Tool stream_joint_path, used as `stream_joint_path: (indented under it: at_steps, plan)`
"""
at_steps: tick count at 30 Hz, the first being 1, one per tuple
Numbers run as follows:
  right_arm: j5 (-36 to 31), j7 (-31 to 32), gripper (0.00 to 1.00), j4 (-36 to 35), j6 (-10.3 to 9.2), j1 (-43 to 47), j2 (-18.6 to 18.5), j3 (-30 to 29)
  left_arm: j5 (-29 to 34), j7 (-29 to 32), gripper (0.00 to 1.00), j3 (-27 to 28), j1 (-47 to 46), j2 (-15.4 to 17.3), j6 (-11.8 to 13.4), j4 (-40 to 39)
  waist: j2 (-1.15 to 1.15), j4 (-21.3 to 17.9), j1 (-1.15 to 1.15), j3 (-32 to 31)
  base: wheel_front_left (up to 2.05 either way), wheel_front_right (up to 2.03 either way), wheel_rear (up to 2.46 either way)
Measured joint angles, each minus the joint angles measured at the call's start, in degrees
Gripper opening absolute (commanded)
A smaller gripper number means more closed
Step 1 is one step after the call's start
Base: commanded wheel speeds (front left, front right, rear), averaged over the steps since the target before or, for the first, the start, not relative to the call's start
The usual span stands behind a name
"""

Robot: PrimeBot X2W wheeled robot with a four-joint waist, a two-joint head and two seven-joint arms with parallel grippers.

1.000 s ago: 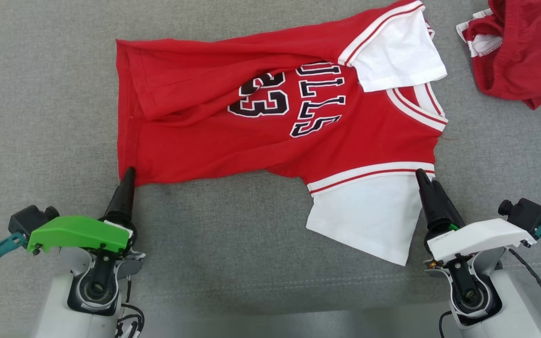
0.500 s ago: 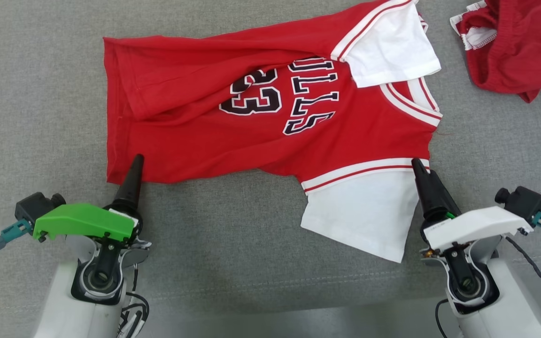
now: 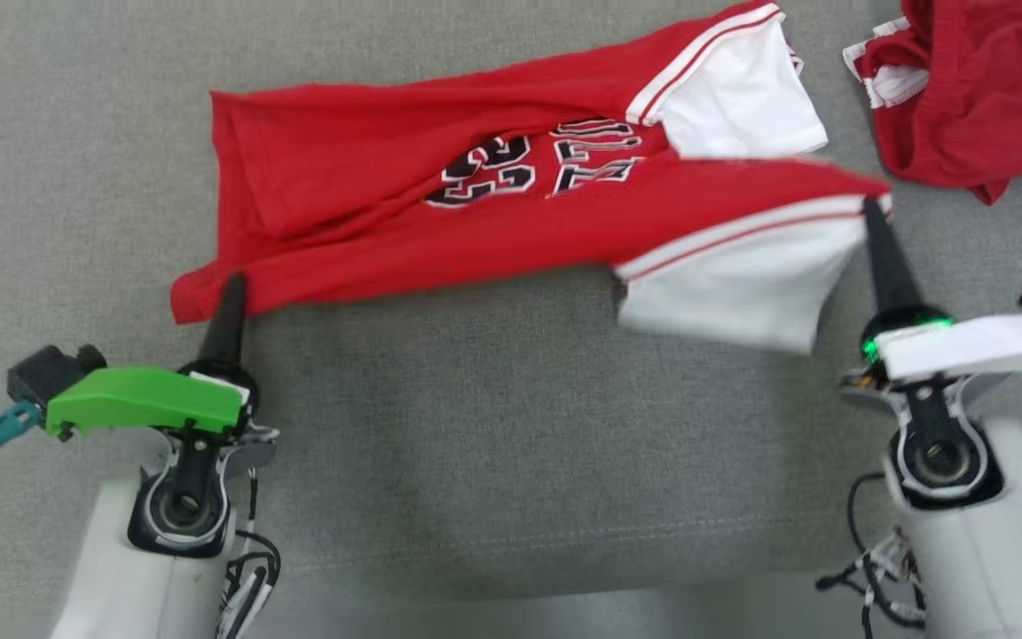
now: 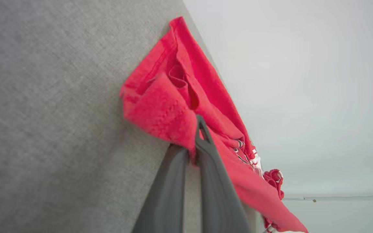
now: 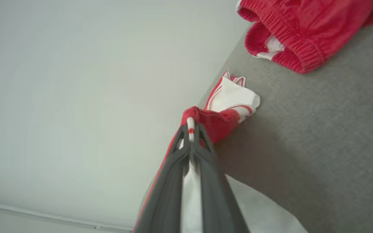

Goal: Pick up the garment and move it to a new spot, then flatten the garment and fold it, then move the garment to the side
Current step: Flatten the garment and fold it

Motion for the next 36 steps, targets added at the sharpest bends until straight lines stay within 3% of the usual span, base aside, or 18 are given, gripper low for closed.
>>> stream_joint_path:
  at_steps: [7, 16, 21, 31, 33, 36]
  plan:
    - [5.1, 0.0, 0.0, -7.0, 0.79, -1.5, 0.3, -2.9, 0.4, -1.7, 0.0, 0.6, -0.1, 0.5, -0.5, -5.7, 0.0, -0.2, 0.0, -2.2, 0.0, 0.0, 0.0]
    - [9.7, 1.4, 0.0, -19.5, 1.12, -1.5, -0.4, -4.9, 1.3, -3.3, 0.0, 0.6, -0.1, 1.2, -0.6, -18.6, 0.0, -0.2, 0.0, -6.5, 0.0, 0.0, 0.0]
    - [14.3, 3.3, 0.0, -28.4, 1.01, -4.1, -0.5, -6.3, 4.1, -3.2, 0.0, 0.5, 0.0, 3.8, -0.2, -27.0, 0.0, -0.1, 0.0, -8.5, 0.0, 0.0, 0.0]
    - [15.2, 8.5, 0.0, -37.5, -7.82, -7.3, -4.6, -8.8, 6.7, 1.1, 0.0, 2.2, -0.5, 9.2, 6.8, -38.6, 0.0, 0.5, 0.0, -8.0, 0.0, 0.0, 0.0]
    - [16.1, 10.1, 0.0, -38.2, -11.4, -10.1, -5.8, -9.1, 6.6, 3.6, 0.0, 2.3, -3.6, 10.1, 9.2, -40.2, 0.0, 0.8, 0.0, -6.8, 0.0, 0.0, 0.0]
    - [16.8, 11.8, 0.0, -36.5, -12.26, -13.4, -6.6, -9.5, 6.0, 6.1, 0.0, 2.3, -7.7, 10.8, 11.4, -39.8, 0.0, 1.0, 0.0, -5.1, 0.0, 0.0, 0.0]
